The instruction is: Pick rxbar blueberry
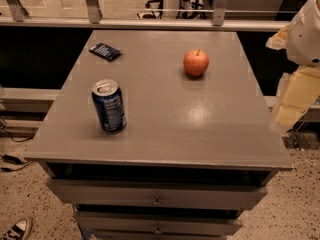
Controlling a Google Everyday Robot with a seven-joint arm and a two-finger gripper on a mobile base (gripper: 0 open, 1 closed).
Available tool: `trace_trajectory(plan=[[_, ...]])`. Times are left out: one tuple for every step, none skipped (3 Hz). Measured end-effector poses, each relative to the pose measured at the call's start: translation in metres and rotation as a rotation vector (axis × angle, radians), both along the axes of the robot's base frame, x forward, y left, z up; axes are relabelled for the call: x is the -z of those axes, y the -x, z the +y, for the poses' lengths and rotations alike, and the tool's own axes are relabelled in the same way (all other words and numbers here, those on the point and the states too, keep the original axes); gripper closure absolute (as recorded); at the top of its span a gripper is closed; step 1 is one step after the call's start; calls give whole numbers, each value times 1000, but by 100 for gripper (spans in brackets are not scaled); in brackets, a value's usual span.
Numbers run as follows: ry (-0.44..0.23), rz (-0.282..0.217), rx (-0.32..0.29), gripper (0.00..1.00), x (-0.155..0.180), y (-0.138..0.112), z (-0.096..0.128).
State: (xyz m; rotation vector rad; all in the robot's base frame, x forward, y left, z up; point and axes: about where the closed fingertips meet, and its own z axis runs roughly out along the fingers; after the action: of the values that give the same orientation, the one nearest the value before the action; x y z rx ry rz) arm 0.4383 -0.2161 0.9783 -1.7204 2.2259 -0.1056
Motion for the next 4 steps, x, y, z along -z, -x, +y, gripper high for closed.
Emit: trace_trajectory(plan=[[-2,-7,-2,0,-1,-1,1],[-37,-38,-24,0,6,-15,16],[-114,-90,-71,0,28,-65,70],[-196,-142,-104,0,35,-115,124]])
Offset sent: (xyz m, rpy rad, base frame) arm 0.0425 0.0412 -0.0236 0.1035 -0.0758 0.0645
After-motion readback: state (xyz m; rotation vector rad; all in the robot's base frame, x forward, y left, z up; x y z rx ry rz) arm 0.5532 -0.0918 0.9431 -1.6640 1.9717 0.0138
